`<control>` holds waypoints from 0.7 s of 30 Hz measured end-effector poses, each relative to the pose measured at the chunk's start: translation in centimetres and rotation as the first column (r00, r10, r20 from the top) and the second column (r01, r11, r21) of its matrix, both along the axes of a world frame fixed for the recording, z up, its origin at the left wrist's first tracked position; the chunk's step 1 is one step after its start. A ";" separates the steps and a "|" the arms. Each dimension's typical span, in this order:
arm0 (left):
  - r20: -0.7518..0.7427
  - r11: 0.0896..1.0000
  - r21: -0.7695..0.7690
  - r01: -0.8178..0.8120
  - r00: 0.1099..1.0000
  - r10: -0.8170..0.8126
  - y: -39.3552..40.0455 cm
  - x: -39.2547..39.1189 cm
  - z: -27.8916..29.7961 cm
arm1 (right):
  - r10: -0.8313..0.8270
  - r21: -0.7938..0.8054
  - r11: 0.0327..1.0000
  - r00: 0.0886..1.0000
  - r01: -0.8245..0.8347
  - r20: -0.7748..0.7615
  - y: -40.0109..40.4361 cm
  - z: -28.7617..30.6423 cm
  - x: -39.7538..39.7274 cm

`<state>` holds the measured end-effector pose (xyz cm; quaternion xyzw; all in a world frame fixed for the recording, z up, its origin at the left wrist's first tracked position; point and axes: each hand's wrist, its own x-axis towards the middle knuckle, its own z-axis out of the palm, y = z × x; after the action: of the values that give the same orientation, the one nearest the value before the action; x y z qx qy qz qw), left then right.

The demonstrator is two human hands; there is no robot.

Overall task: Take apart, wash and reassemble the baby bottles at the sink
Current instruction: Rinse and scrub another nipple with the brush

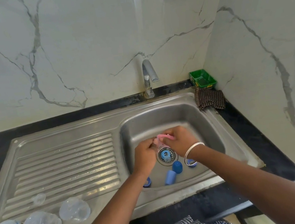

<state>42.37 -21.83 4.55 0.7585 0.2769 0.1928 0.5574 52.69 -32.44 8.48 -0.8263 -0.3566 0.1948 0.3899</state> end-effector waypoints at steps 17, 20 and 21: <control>-0.117 0.914 0.390 0.110 0.991 -0.069 -1.4 7.1 -1.7 | -0.172 -0.128 0.982 0.937 0.138 -0.304 -1.1 -2.4 8.9; -0.159 0.731 0.652 0.201 0.979 -0.127 -1.4 8.1 -3.2 | -0.261 -0.144 0.963 0.670 0.226 -0.695 -1.8 -1.3 11.1; -0.155 0.713 0.672 0.202 0.979 -0.131 -1.5 8.2 -3.2 | -0.268 -0.160 0.961 0.612 0.226 -0.744 -2.2 -0.8 11.5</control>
<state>50.59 -23.33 1.31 0.9404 0.1435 0.1935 0.2400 64.16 -34.67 7.70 -0.7191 -0.0384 0.4757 0.5052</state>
